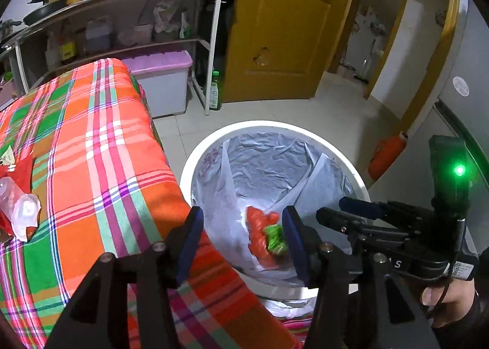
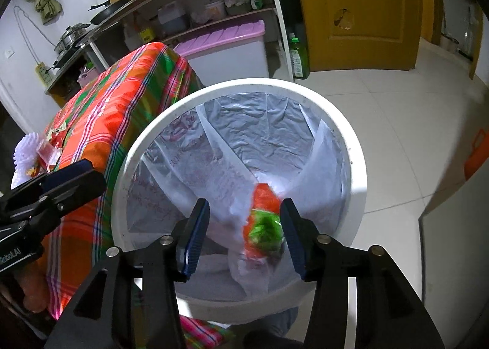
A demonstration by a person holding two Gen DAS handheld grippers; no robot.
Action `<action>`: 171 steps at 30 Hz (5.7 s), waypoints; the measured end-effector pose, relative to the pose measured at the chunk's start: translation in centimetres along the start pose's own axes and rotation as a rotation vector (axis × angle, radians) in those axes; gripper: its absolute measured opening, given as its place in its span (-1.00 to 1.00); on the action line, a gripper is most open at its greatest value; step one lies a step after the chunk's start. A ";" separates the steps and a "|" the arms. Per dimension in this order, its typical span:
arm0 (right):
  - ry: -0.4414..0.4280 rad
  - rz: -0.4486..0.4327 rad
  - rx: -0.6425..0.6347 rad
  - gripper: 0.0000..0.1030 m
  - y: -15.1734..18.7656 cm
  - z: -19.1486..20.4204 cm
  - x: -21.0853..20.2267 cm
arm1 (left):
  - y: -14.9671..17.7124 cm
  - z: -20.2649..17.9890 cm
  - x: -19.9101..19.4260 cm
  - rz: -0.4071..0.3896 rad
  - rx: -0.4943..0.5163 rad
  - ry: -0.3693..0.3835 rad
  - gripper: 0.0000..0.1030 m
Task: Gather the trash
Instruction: 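Carry both bags over the trash bin and open both grippers to drop them, then move both tools back over the table toward the foam nets and cup, then grasp the white foam net with the left gripper while the right gripper grasps the clear cup, then carry the foam net and clear cup over the trash bin and release both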
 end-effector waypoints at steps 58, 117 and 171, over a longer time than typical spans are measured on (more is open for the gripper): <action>-0.258 0.019 -0.329 0.04 2.7 22.9 0.8 | 10.0 24.2 -12.6 -0.134 -0.445 -0.403 0.21; -0.262 0.055 -0.414 -0.35 -2.6 27.8 9.3 | 8.2 24.9 -8.1 -0.066 -0.391 -0.391 -0.53; -0.127 -0.165 -0.174 -0.34 -0.7 13.2 -6.0 | 2.9 9.5 -10.5 -0.155 -0.166 -0.164 -0.68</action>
Point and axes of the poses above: each gripper's, at about its wrist camera, not at the fingertips, and x roughly the way its jaws point, z to its left, y to its underside, the point moved 5 cm from there along x, roughly the way its jaws point, and after that the axes turned 15 degrees about -y, right-handed, at the moved point
